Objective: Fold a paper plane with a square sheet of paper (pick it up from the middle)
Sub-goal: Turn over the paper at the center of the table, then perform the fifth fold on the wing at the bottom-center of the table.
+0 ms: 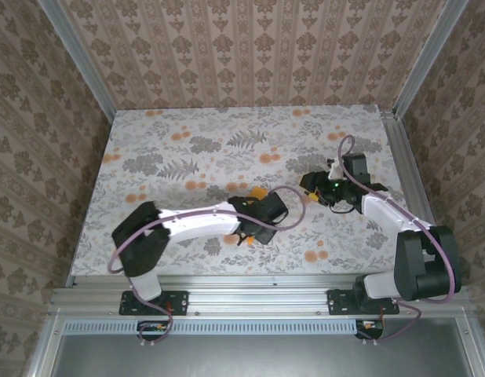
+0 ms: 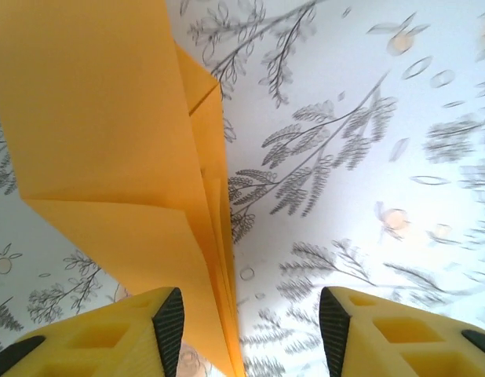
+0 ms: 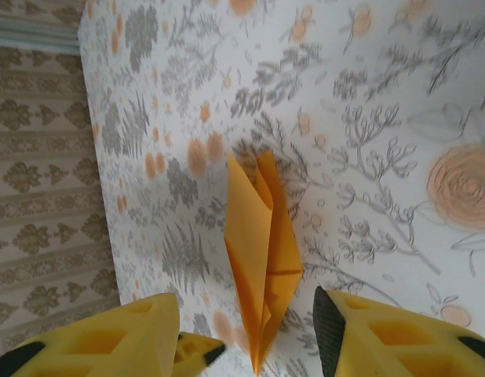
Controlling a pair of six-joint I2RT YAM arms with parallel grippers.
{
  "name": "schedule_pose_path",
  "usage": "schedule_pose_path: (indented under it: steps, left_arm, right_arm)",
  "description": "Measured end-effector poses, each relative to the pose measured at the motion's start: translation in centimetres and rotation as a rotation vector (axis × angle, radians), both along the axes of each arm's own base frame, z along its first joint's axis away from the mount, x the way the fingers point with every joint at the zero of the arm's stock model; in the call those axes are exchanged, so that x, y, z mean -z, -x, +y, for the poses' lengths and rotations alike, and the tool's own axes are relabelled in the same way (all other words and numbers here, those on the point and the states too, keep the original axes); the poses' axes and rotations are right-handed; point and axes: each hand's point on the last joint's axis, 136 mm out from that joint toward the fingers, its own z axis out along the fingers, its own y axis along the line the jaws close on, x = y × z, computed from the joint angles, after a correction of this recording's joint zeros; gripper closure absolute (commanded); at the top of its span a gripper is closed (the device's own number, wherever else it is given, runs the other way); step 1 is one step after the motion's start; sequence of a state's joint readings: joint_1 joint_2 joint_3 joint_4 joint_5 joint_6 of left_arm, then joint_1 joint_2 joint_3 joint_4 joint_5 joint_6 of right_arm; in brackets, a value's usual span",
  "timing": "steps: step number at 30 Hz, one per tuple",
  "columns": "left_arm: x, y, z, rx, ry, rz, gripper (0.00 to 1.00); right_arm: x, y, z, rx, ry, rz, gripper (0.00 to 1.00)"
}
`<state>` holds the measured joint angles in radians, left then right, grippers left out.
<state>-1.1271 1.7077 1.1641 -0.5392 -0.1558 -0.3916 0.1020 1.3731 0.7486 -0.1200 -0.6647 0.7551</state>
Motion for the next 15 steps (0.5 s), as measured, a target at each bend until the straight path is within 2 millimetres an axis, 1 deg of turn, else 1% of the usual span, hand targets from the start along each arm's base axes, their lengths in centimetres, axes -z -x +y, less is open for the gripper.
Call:
schedule_pose_path:
  steps: [3,4,5,6,7,8,11,13,15]
  left_arm:
    - [-3.5,-0.1,1.0,-0.017,0.141,0.017,0.46]
    - [-4.7,-0.4,1.8,-0.035,0.190,0.020,0.46]
    - [-5.7,-0.9,2.9,-0.064,0.235,0.024,0.45]
    - [-6.3,-1.4,3.8,-0.091,0.270,0.026,0.44]
    - [-6.8,-2.1,5.2,-0.132,0.304,0.026,0.43]
    - [-7.1,-3.0,6.9,-0.181,0.330,0.028,0.43]
    - [-6.8,-4.5,10.4,-0.292,0.364,0.050,0.41]
    - [-6.1,-4.8,11.7,-0.332,0.377,0.080,0.41]
    - [-5.3,-4.8,12.6,-0.364,0.391,0.118,0.39]
  right_arm:
    - [0.4,1.1,2.1,-0.047,-0.015,0.016,0.65]
    - [0.4,1.6,2.9,-0.065,-0.021,0.019,0.68]
    - [0.4,2.0,3.9,-0.086,-0.026,0.020,0.70]
    - [0.4,2.5,4.8,-0.106,-0.030,0.023,0.71]
    - [0.5,3.0,5.9,-0.129,-0.030,0.025,0.73]
    - [0.4,3.6,7.1,-0.156,-0.031,0.023,0.74]
    - [0.5,5.2,10.4,-0.228,-0.028,0.017,0.79]
    - [1.4,6.1,12.3,-0.265,-0.010,0.036,0.81]
    - [2.6,6.8,13.8,-0.295,0.012,0.062,0.83]
